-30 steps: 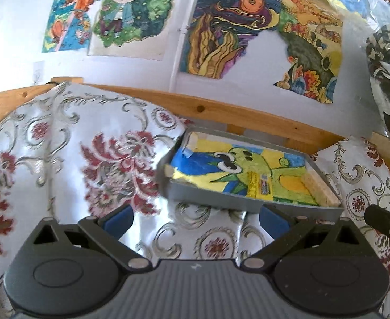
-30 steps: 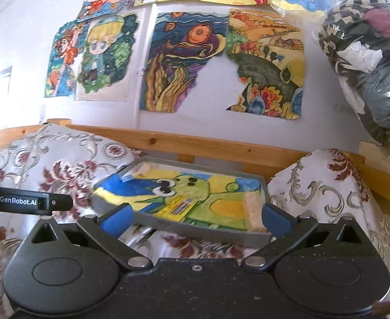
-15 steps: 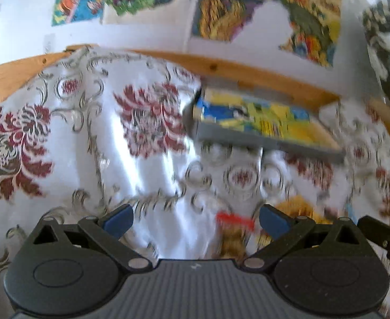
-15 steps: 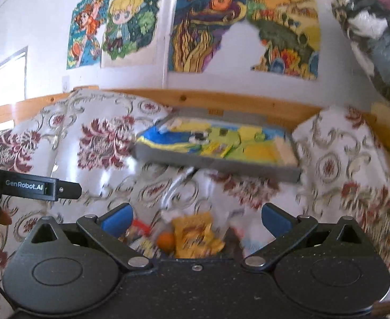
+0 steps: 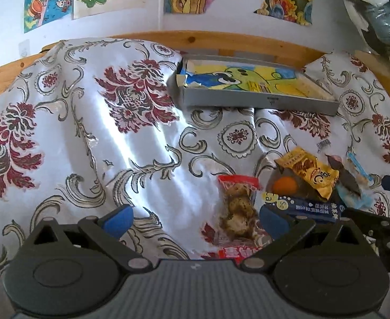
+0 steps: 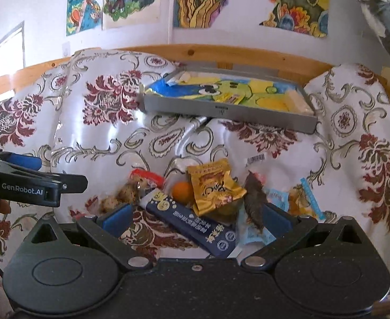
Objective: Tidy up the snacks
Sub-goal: 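Lift both tools out of the tray and move back to the snack pile, then grasp dark blue stick packet with right tool while left tool grips red-topped bag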
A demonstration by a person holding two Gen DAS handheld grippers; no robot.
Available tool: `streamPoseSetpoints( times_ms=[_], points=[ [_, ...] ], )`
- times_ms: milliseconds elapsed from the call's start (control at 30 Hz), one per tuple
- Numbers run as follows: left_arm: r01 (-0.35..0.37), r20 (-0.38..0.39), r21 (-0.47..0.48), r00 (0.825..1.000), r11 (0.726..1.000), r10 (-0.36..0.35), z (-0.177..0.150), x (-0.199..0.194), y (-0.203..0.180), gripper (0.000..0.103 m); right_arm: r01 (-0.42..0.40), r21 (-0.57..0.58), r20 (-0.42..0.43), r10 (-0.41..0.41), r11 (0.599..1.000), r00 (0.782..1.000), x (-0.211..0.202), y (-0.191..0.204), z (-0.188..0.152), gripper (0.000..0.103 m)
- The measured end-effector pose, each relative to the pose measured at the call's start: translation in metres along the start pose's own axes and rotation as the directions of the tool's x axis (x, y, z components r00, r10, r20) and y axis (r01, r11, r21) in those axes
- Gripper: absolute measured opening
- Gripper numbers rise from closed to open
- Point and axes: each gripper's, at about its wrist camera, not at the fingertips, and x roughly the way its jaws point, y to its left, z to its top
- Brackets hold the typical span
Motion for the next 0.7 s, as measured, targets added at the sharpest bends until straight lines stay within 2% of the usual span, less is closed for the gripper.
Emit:
streamPoseSetpoints(
  times_ms=[200,467,700],
  points=[
    [0.018,-0.024,-0.028,1.000,0.999,-0.019,-0.002,0.010,0.002,0.102,-0.018,-0.003,-0.038,0.018,1.000,0.999,0.010,0.000,-0.004,0.102],
    [0.047,-0.044,-0.059,0.998,0.997,-0.050,-0.005,0.021,0.002,0.102,-0.096,-0.006,-0.094,0.095,0.995,0.991,0.023,-0.004,-0.011,0.102],
    [0.075,-0.032,-0.043,0.997,0.996,-0.076,-0.008,0.025,-0.005,0.102,-0.140,-0.038,-0.128,0.134,0.989,0.983,0.033,-0.011,-0.016,0.102]
  ],
)
